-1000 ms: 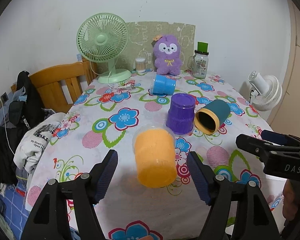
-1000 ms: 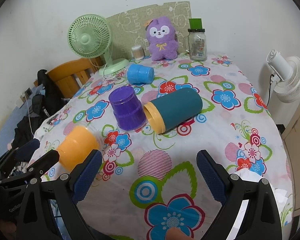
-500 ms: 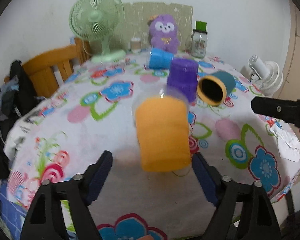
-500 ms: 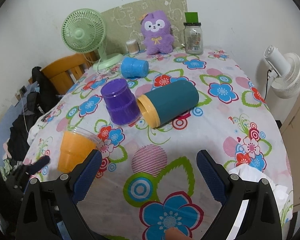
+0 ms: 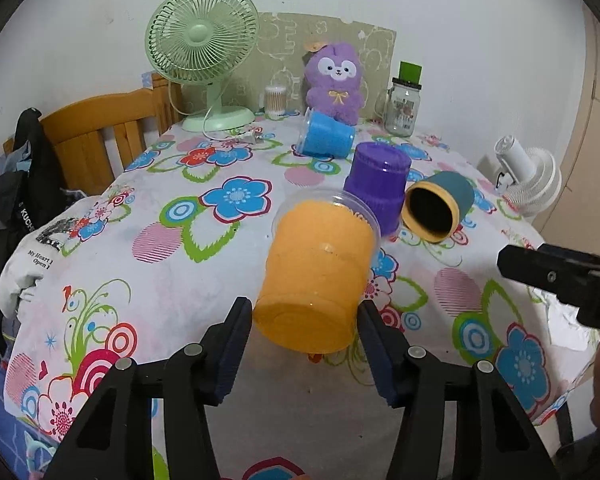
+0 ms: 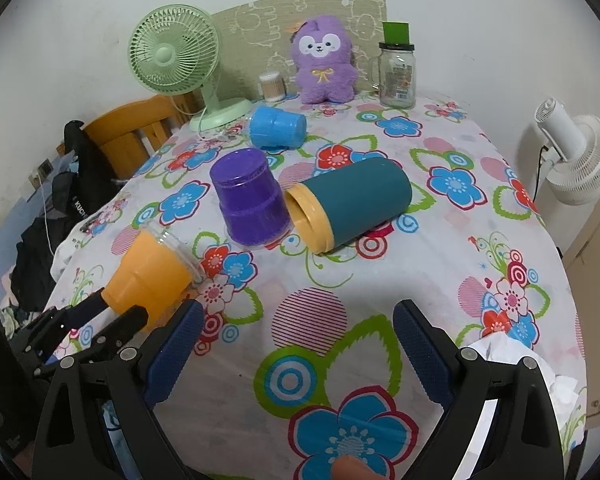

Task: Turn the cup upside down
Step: 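Rotate the left gripper to turn the orange cup rim-down, then lower the inverted orange cup onto the table and open the left gripper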

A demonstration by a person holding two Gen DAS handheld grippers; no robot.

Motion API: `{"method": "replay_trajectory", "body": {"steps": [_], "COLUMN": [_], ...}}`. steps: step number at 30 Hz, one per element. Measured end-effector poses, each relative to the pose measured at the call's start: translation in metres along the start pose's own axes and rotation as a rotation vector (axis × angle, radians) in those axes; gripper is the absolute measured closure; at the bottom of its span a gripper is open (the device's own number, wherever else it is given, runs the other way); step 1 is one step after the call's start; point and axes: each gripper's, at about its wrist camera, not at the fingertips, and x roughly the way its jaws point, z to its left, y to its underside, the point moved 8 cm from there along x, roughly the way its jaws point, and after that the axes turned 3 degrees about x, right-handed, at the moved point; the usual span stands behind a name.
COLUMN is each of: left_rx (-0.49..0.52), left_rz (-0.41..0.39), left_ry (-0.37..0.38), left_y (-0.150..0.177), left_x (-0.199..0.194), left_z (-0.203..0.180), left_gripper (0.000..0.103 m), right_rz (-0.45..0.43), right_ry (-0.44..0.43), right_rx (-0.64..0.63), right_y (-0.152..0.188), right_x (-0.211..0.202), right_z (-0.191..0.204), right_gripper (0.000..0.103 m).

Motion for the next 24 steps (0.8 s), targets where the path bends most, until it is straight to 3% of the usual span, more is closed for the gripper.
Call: {"method": "replay_trajectory", "body": {"steps": [14,24], "left_rx": [0.018,0.041], "left_rz": [-0.11,-0.062], "left_ry": [-0.002,-0.015], "left_y": [-0.032,-0.028], "left_x": [-0.039,-0.03], "left_z": [-0.002,-0.009], "left_gripper": [0.048,0.048], "right_rz": [-0.022,-0.03], "right_ry": [-0.013,-0.01], "right_rx": [-0.004,0.003], "right_y": [-0.001,0.0], "right_x": [-0.009,-0.014], "right_z": [0.001,-0.002], "right_gripper": [0.006,0.006]}}
